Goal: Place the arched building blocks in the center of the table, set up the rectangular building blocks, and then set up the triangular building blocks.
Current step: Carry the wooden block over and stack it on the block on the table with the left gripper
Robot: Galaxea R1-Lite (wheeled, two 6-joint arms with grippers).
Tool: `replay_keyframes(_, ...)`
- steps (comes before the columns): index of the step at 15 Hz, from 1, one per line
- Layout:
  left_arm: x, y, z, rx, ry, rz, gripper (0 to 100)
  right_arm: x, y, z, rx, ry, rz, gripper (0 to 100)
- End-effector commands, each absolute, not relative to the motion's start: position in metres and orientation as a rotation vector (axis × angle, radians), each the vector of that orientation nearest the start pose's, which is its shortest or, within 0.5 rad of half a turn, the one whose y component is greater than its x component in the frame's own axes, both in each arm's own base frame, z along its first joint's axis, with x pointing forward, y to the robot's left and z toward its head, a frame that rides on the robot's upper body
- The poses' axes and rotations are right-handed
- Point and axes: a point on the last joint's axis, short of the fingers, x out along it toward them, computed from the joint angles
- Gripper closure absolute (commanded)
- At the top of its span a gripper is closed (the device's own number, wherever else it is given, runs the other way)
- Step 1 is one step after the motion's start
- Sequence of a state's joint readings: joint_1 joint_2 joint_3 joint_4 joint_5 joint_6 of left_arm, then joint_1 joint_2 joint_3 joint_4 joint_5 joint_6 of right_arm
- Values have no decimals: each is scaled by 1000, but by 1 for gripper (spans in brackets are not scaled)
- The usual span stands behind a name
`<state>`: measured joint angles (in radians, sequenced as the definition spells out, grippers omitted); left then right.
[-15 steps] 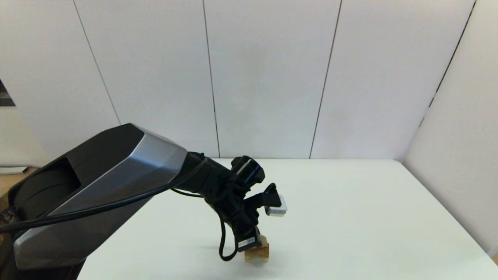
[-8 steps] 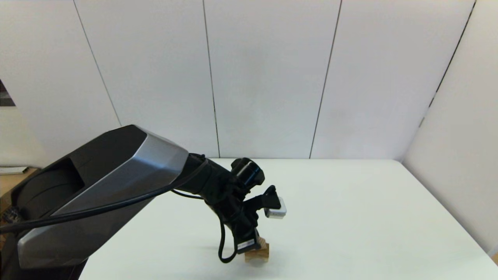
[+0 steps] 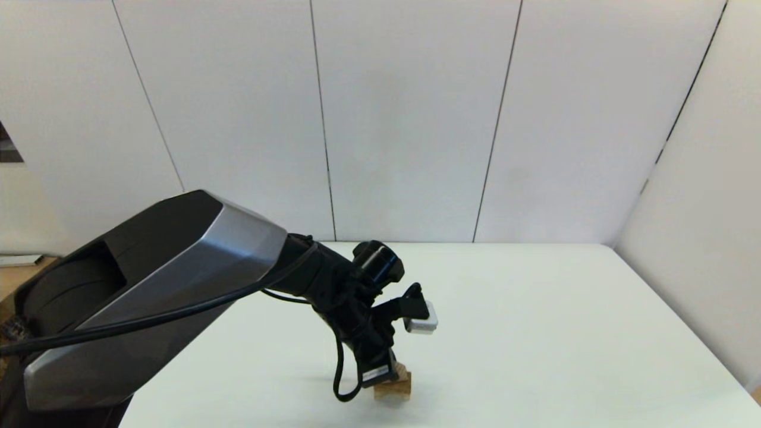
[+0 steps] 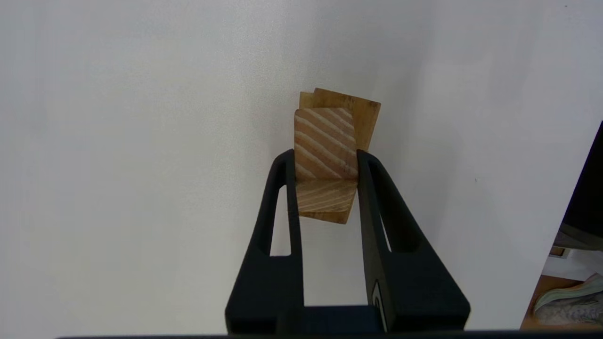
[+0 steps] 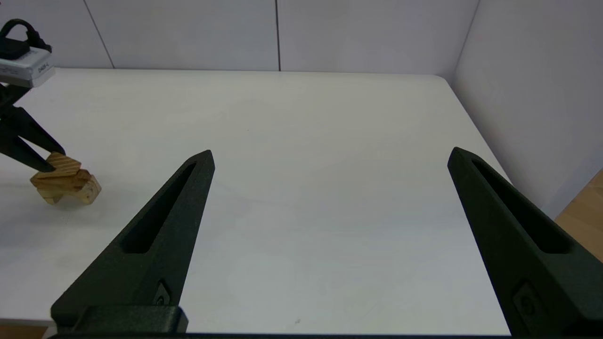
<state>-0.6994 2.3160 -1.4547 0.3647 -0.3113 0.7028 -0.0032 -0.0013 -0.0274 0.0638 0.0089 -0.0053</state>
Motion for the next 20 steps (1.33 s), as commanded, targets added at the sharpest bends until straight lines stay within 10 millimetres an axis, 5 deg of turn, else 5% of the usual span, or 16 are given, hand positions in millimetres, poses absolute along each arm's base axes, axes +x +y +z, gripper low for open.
replay_keyframes(1,308,-268,45,819,876,-1310,100,-25,0,76,-6,35,6,0)
replay_keyframes(20,306,-266,38,843,875,-1346,100,-25,0,76,-6,35,6,0)
